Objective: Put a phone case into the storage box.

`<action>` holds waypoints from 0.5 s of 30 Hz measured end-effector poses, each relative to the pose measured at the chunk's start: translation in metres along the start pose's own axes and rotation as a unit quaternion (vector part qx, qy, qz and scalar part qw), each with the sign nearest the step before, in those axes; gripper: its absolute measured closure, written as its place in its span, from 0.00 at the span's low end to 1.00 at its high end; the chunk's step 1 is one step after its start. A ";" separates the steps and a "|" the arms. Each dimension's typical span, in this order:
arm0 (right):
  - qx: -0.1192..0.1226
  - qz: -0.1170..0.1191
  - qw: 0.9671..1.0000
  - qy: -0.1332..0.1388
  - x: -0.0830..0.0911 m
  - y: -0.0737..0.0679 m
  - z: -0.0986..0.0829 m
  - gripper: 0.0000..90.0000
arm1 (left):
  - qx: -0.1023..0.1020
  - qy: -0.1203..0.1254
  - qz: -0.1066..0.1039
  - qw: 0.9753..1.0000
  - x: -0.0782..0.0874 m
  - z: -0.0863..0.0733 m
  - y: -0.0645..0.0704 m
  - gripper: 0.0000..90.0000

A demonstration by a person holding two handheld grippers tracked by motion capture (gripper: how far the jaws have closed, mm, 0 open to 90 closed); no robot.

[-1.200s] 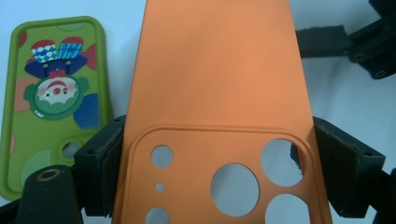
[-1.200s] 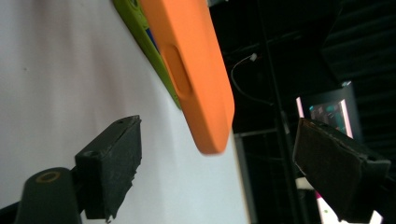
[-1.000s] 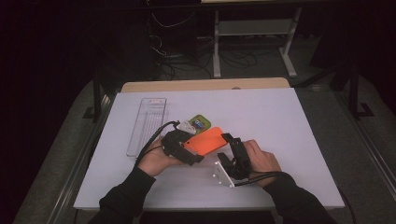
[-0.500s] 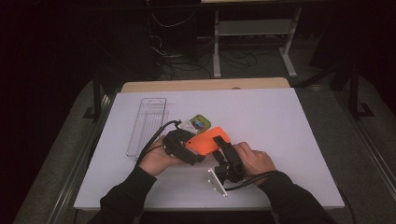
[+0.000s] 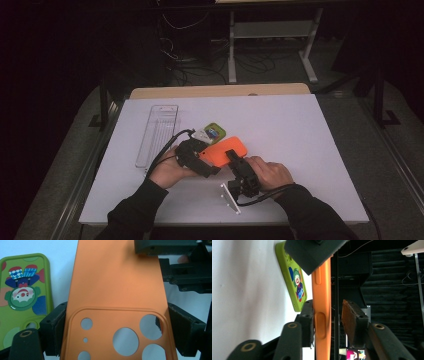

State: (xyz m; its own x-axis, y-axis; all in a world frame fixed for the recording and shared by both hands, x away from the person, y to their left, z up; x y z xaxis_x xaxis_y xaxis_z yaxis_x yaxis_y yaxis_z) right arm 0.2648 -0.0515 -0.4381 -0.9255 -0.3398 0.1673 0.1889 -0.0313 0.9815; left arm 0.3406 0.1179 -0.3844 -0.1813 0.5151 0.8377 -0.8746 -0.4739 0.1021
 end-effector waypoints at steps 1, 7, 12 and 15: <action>-0.003 0.001 1.000 -0.002 0.000 0.000 0.000 0.71 | 0.001 -0.001 -0.002 1.000 0.000 0.000 0.000 0.17; 0.002 0.007 1.000 -0.004 0.000 -0.001 0.001 0.79 | 0.002 0.000 -0.010 1.000 0.001 -0.001 0.000 0.17; 0.010 0.010 1.000 -0.007 -0.001 -0.002 0.000 0.82 | -0.001 -0.002 -0.013 1.000 0.002 -0.001 -0.001 0.17; 0.011 0.010 1.000 -0.009 -0.001 -0.002 0.000 0.83 | 0.002 0.000 -0.014 1.000 0.002 -0.001 -0.001 0.17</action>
State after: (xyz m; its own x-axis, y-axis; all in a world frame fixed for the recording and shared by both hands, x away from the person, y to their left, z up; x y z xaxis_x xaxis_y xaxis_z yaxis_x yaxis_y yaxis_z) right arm 0.2652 -0.0510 -0.4404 -0.9275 -0.3231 0.1881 0.2003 -0.0047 0.9797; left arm 0.3404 0.1196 -0.3836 -0.1564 0.5286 0.8343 -0.8780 -0.4613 0.1278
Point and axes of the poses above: each handheld gripper's, and its own axes: x roughly backward along the jaws, z roughly out of its top, y roughly to its right, the point moved 1 cm from there along -x, roughly forward along the jaws, and after that the axes turned 5 degrees about -y, right-handed, at the moved point
